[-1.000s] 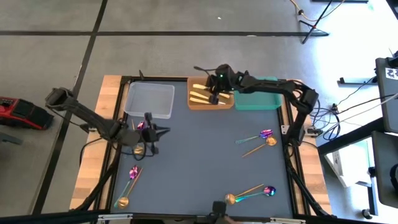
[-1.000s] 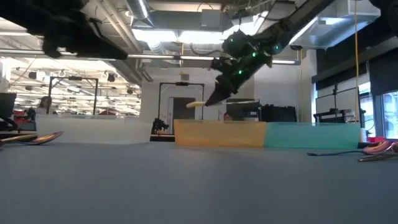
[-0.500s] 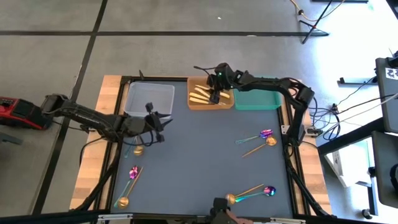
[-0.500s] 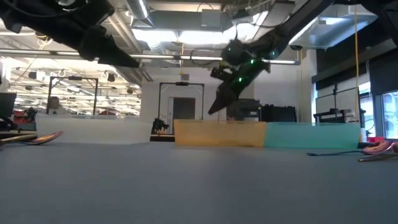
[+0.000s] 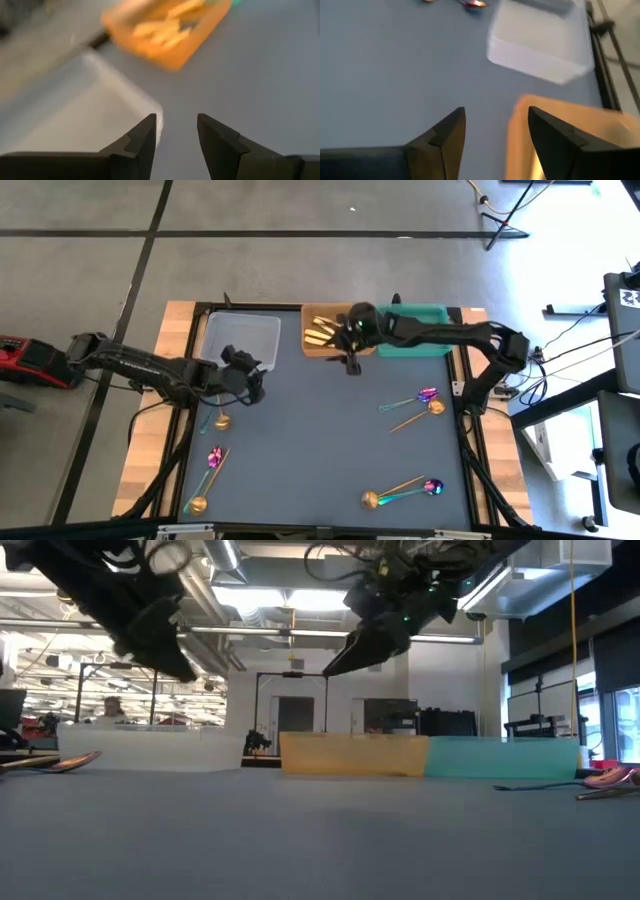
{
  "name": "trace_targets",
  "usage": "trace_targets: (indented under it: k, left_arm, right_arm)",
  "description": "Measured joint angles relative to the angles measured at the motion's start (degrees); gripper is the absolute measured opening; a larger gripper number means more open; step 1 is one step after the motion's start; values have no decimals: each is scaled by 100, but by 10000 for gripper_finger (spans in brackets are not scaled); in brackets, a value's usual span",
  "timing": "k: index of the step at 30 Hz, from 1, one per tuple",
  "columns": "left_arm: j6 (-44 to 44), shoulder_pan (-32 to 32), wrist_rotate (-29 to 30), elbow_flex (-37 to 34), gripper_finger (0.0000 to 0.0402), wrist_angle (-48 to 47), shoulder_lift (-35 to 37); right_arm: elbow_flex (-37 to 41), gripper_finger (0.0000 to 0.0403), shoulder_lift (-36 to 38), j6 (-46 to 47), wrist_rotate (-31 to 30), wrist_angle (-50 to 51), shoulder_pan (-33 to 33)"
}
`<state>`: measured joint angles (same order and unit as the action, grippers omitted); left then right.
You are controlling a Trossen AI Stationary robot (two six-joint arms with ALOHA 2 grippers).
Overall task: Sort silverware by color (type)
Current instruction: Put the gold spoon into the white bin
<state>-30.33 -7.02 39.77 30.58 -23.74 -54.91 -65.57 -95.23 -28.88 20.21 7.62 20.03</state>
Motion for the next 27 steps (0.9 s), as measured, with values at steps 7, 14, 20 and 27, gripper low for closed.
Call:
trace_targets:
  k: [7,14,20,27]
  left_arm:
    - [-2270,90,-1591,763,138,-2396,-449]
    - [-4061,-410,-2834,712,138,-3419,-872]
    - [-4920,-806,-2852,437,137,-3561,-1235]
    - [-5390,-1002,-3017,231,137,-3472,-1602]
  right_arm:
    - [568,198,123,-48,3,-365,-455]
    - [646,198,125,-159,-414,-42,-738]
    - [642,198,75,-156,-412,-55,-740]
    - [643,198,23,-155,-457,-162,-730]
